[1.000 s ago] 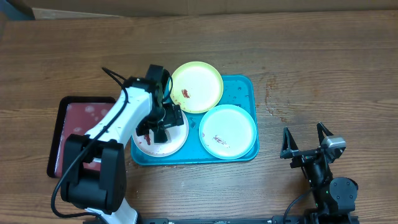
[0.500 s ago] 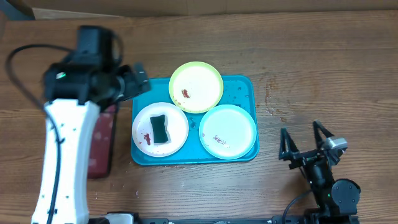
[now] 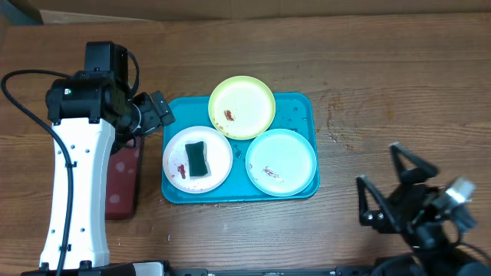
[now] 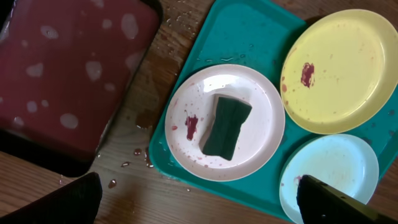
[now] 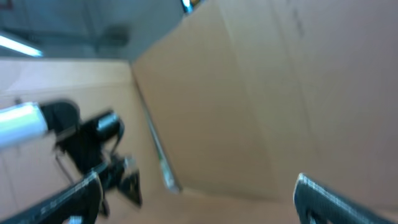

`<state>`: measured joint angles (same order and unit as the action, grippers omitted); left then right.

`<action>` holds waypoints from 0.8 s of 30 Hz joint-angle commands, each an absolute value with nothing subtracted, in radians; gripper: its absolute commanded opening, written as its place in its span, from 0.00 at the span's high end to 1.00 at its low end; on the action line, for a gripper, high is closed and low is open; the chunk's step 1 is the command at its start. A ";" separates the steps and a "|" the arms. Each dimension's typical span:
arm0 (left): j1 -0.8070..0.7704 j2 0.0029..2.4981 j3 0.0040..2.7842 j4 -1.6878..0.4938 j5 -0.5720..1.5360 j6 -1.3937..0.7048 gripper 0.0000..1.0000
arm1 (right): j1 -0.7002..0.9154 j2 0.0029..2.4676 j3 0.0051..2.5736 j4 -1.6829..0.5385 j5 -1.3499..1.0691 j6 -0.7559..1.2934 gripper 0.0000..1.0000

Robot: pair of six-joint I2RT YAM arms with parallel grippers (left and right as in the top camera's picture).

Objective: Clean dirty plates on tray and stack at the side

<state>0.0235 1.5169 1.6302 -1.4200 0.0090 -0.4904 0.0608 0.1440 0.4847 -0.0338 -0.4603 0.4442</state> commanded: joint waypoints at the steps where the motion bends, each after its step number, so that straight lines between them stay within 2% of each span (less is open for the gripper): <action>1: 0.026 1.520 1.630 -1.415 -0.010 -0.475 0.00 | 0.064 0.394 0.858 -0.383 -0.368 0.299 0.00; 4: 0.026 1.520 1.630 -1.415 -0.010 -0.470 0.00 | 0.067 0.672 1.189 -0.771 -0.486 0.237 0.00; 6: 0.026 1.520 1.630 -1.416 -0.011 -0.470 0.00 | 0.067 0.831 1.352 -0.897 -0.596 0.240 0.00; 8: 0.026 1.520 1.630 -1.414 -0.010 -0.471 0.00 | 0.068 1.011 1.488 -0.952 -0.821 0.232 0.01; 11: 0.026 1.520 1.630 -1.416 -0.010 -0.471 0.00 | 0.110 1.145 1.508 -0.863 -0.959 0.212 0.25; 13: 0.026 1.520 1.630 -1.416 -0.010 -0.471 0.00 | 0.187 1.229 1.507 -0.855 -0.868 0.210 0.30; 19: 0.026 1.520 1.630 -1.417 -0.010 -0.471 0.00 | 0.497 1.488 1.507 -0.863 -0.362 0.282 0.31; 24: 0.026 1.520 1.630 -1.418 -0.010 -0.471 0.00 | 0.635 1.715 1.507 -0.796 -0.154 0.376 0.44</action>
